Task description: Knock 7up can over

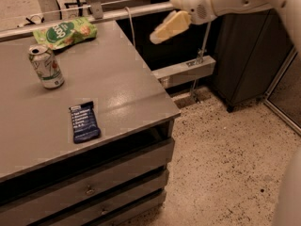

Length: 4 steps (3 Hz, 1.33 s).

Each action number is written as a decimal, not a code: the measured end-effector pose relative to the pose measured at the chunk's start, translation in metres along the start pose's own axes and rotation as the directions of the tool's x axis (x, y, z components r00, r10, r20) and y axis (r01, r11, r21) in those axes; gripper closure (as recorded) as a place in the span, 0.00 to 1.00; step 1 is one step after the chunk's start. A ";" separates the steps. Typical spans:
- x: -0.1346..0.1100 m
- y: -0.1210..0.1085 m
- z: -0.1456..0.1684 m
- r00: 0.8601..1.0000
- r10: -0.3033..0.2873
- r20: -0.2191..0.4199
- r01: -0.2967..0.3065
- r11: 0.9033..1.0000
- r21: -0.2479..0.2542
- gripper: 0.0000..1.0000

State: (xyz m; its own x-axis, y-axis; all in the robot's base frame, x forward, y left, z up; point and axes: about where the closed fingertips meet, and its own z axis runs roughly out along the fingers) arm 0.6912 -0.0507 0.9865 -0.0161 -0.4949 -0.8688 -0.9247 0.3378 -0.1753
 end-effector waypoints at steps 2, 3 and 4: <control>-0.061 0.041 0.097 0.963 0.022 0.269 0.034 0.979 -0.202 0.00; -0.066 0.047 0.103 0.960 0.024 0.278 0.039 0.975 -0.218 0.00; -0.066 0.046 0.107 0.963 0.018 0.269 0.046 0.972 -0.229 0.00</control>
Offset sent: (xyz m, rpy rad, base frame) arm -0.0172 0.1836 -0.0040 0.3166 0.0353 0.3483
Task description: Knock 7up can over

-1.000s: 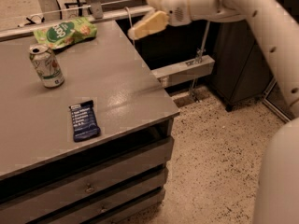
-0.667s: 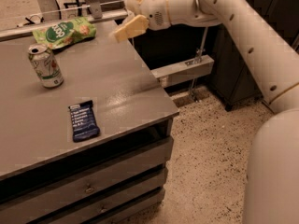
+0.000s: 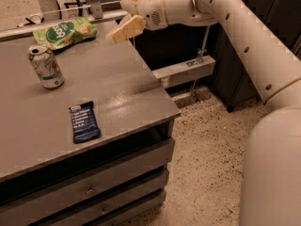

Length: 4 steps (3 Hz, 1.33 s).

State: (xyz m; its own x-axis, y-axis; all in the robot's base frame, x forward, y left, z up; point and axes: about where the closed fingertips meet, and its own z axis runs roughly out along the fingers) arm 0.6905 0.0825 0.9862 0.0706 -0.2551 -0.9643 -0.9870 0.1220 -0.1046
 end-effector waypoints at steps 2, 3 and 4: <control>0.054 0.019 0.059 1.000 0.019 0.012 -0.017 0.994 -0.112 0.00; 0.067 0.042 0.102 1.000 0.007 0.006 -0.006 0.984 -0.180 0.00; 0.065 0.063 0.140 0.999 -0.021 0.025 0.026 0.973 -0.230 0.00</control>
Offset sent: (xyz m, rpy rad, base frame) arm -0.0160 0.0866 -0.1231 -0.0076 0.0919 0.1957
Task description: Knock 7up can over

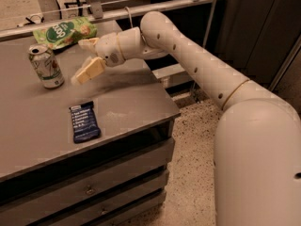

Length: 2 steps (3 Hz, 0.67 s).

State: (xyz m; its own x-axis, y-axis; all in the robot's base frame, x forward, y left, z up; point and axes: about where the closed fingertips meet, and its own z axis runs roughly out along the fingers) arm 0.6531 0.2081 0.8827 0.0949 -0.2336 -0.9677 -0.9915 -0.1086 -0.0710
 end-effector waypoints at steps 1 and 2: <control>0.001 0.002 0.033 0.999 -0.040 0.000 0.040 0.999 -0.028 0.00; 0.001 -0.002 0.060 0.998 -0.063 0.009 0.063 0.997 -0.045 0.00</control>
Offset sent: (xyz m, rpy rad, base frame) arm 0.0036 0.0837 -0.0212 0.0194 -0.0736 0.0775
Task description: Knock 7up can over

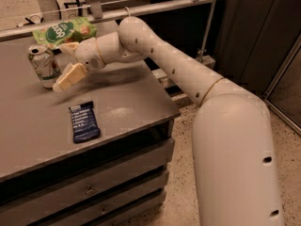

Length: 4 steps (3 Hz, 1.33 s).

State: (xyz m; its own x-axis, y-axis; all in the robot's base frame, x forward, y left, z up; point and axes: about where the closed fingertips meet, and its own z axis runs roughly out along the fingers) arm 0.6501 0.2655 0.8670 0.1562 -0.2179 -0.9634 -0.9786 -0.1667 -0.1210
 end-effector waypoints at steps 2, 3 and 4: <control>-0.020 -0.001 0.034 0.999 0.013 0.035 -0.013 1.000 -0.017 0.18; -0.024 -0.001 0.035 0.999 0.027 0.043 -0.027 1.000 -0.002 0.41; -0.024 0.001 0.026 0.999 0.039 0.035 -0.040 0.999 0.023 0.64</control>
Offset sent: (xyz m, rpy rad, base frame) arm -0.0070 0.0485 0.0224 0.0541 0.0376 0.0083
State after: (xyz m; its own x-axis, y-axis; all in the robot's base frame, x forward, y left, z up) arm 0.6419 0.2958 0.8841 0.1133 -0.1900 -0.9752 -0.9868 -0.1361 -0.0881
